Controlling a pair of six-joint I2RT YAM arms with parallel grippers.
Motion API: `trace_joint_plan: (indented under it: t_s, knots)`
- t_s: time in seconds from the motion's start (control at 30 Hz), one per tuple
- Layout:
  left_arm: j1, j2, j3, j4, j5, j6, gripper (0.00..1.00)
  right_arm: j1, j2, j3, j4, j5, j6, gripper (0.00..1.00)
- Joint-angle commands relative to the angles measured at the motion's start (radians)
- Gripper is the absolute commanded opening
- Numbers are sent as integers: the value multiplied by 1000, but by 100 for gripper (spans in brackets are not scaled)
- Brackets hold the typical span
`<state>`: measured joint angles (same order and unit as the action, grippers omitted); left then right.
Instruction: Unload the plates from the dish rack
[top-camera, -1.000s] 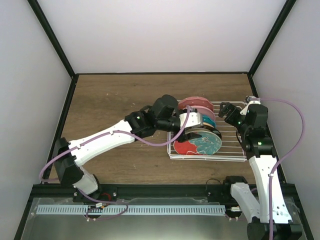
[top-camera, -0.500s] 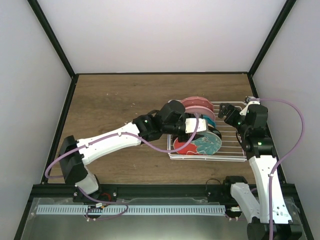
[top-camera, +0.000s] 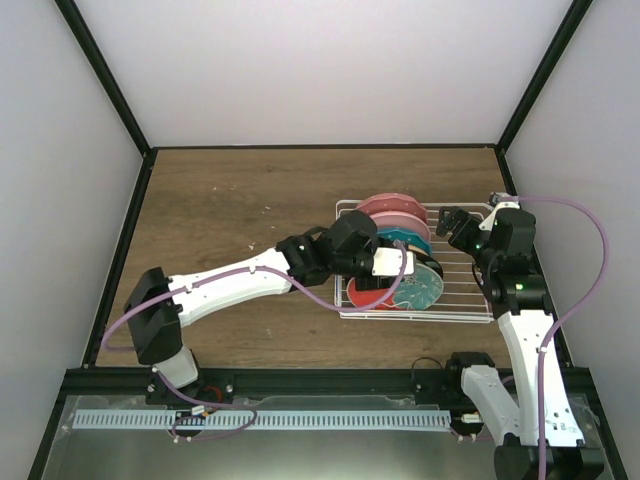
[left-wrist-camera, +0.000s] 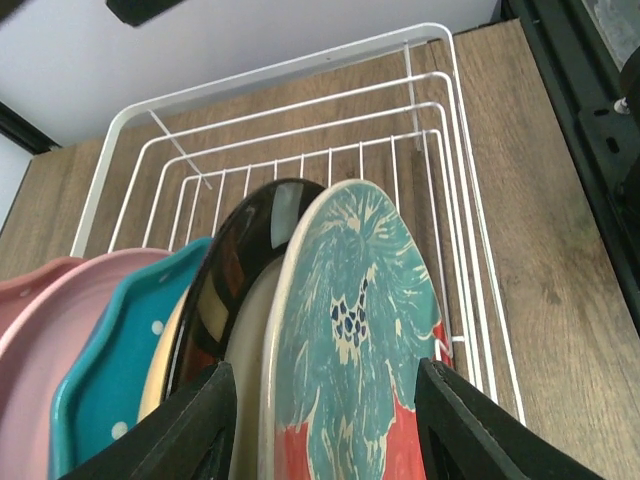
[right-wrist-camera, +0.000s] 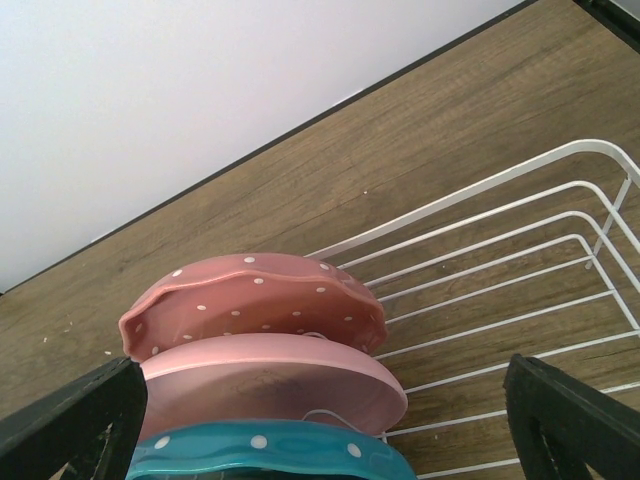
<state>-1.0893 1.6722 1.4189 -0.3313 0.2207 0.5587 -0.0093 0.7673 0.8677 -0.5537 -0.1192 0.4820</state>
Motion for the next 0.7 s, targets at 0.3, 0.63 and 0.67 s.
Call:
trace_joint_plan:
  t_s: [0.3,0.63,0.67]
  knots:
    - [-7,62,-6,8,-30,27,49,11,-11,32,-12,9,-23,100]
    - [-6,100,-5,-10,-50,-1,25,11,-30,38,-32,27,-28,100]
    - [-7,100,-4,-11,-50,-4,23,11,-31,37,-32,27,-28,100]
